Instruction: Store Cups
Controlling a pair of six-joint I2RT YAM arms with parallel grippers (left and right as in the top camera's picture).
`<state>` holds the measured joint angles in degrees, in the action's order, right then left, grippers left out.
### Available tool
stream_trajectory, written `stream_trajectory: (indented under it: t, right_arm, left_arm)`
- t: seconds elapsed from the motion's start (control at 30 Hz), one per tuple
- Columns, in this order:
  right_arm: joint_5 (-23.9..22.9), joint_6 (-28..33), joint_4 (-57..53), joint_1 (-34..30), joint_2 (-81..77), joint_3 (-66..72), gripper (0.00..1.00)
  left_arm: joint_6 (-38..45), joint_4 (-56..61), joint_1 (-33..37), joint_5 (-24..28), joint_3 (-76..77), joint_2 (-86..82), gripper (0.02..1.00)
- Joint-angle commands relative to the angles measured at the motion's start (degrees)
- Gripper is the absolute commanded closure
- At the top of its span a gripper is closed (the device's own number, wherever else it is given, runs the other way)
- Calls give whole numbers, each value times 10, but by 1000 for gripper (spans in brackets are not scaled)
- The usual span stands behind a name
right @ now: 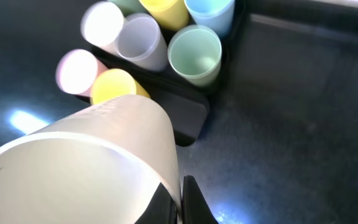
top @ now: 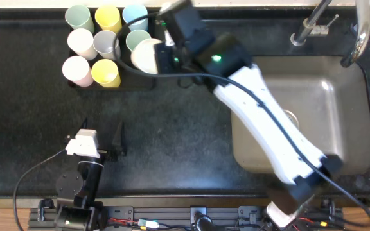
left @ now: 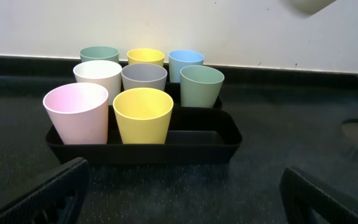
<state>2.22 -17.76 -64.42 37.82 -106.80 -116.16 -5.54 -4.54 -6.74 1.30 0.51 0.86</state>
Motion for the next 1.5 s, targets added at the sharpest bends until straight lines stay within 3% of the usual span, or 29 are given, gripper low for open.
stream_trajectory:
  t: [0.03, 0.63, 0.77, 1.5]
  right_arm:
    - [-18, -51, 0, 11, -78, -36, 956]
    - [-15, -51, 31, 16, -174, -36, 958]
    - [10, -49, 38, 16, -192, -36, 958]
    - [9, -61, 90, 21, -230, -36, 956]
  left_arm:
    - [10, -3, 3, -1, 0, -3, 18]
    - [10, -3, 3, -1, 0, -3, 18]
    - [10, -3, 3, -1, 0, -3, 18]
    - [10, -3, 3, -1, 0, -3, 18]
